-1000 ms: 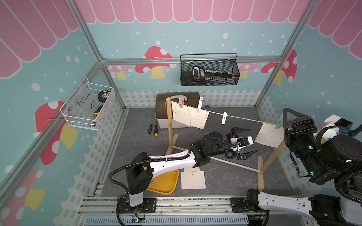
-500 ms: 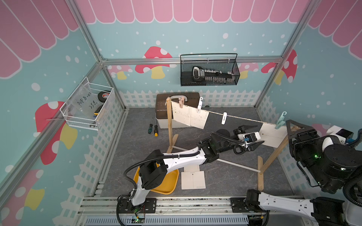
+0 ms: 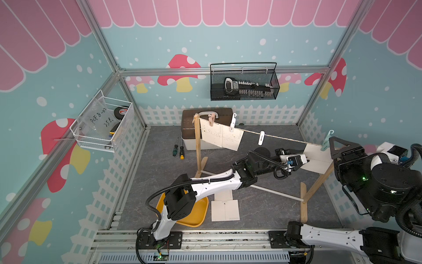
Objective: Remove the postcards from the strings
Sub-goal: Pinch the postcard on the clothesline.
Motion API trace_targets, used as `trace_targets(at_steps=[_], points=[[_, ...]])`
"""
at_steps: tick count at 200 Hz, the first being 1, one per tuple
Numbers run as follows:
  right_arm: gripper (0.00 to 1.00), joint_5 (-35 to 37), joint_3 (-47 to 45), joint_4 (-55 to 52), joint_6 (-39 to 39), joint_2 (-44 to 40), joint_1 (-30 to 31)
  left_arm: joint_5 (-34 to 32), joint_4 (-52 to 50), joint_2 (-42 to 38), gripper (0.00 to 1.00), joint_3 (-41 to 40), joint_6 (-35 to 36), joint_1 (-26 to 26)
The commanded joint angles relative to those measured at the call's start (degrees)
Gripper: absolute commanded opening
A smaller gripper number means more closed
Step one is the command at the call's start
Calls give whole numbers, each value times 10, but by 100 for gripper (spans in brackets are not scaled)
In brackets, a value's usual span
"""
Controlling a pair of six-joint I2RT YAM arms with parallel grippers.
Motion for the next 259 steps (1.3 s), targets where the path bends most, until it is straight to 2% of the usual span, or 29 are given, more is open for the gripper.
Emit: trace_targets(at_steps=[1,38,54,84,121,127,161,203,259], points=[[78,14,11,-15,-2,13,2,17,-13,22,36,27,8,16],[78,22,19,-15,-7,22,2,40,-10,30,31,42,-6,35],[78,24,25,-15,-12,27,1,63,-12,30,41,48,-20,41],[78,29,32,-13,-18,34,2,117,-27,32,48,63,-48,47],[78,36,32,-10,-29,37,2,157,-54,45,49,91,-66,47],[78,38,32,-9,-31,37,2,164,-60,47,49,95,-94,46],[78,41,33,-6,-41,36,2,206,-101,62,42,122,-113,44],[78,41,26,-4,-45,36,1,222,-114,70,34,127,-119,45],[78,22,5,-1,-25,36,2,229,-117,73,7,132,-112,45]])
